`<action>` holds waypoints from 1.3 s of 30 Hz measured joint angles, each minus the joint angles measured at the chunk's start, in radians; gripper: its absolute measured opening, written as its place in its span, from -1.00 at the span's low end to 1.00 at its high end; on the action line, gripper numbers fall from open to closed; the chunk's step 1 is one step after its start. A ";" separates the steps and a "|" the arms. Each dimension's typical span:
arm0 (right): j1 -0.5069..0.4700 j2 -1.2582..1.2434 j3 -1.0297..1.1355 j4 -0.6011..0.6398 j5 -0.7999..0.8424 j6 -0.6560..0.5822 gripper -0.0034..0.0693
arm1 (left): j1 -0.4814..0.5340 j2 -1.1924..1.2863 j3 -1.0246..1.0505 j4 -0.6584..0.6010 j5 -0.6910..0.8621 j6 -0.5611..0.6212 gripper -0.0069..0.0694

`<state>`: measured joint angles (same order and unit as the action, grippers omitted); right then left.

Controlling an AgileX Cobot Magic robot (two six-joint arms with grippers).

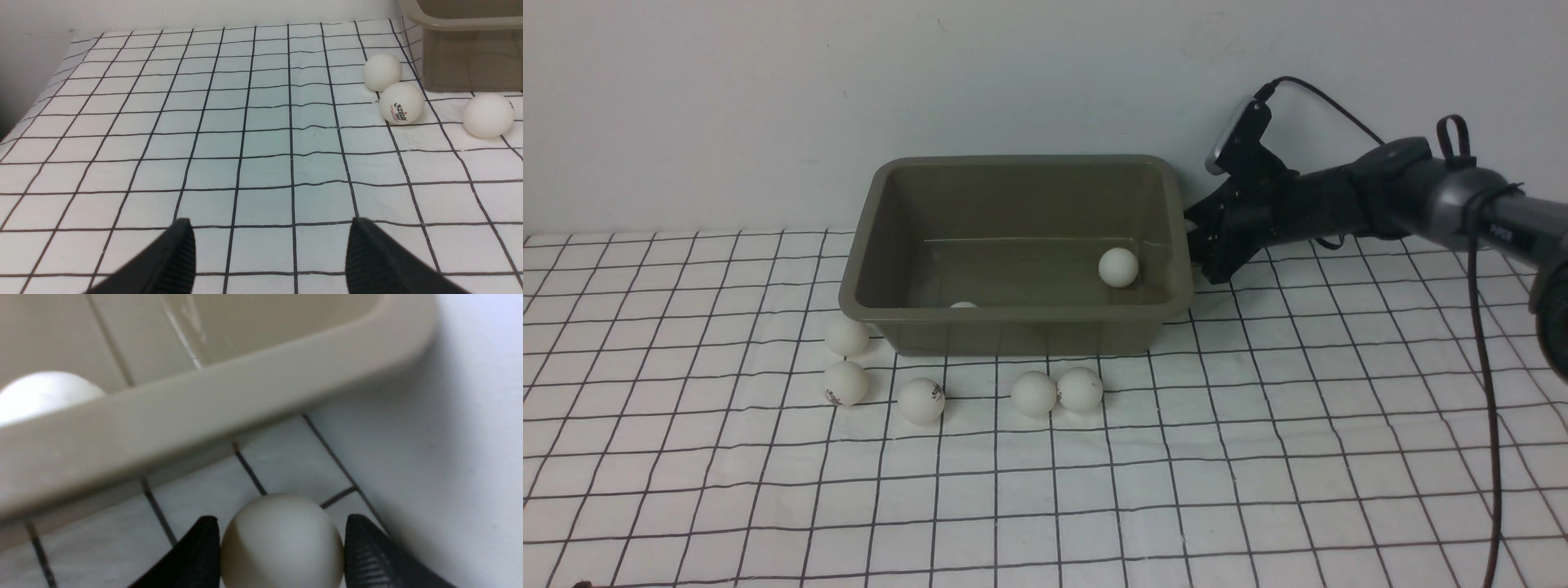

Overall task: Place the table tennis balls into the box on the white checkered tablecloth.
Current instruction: 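Reach for and grasp a ping pong ball on the table, then release the ping pong ball into the bin and lift the gripper away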

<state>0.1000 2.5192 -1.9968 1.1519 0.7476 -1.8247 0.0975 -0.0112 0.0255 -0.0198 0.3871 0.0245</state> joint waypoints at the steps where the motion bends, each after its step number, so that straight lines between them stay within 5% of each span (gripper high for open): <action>1: -0.003 0.000 0.000 0.002 0.003 0.000 0.07 | 0.000 0.000 0.000 0.000 0.000 0.000 0.35; 17: -0.078 -0.186 -0.001 -0.046 0.244 0.142 0.07 | 0.000 0.000 0.000 0.000 0.000 0.000 0.35; 23: -0.019 -0.210 -0.002 0.008 0.422 0.188 0.07 | 0.000 0.000 0.000 0.000 0.000 0.000 0.35; 31: 0.076 -0.177 -0.002 -0.002 0.413 0.267 0.08 | 0.000 0.000 0.000 0.000 0.000 0.000 0.35; 39: 0.067 -0.190 -0.006 0.052 0.275 0.381 0.74 | 0.000 0.000 0.000 0.000 0.000 0.000 0.35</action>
<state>0.1667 2.3288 -2.0031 1.2044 1.0223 -1.4434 0.0975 -0.0112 0.0255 -0.0198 0.3871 0.0245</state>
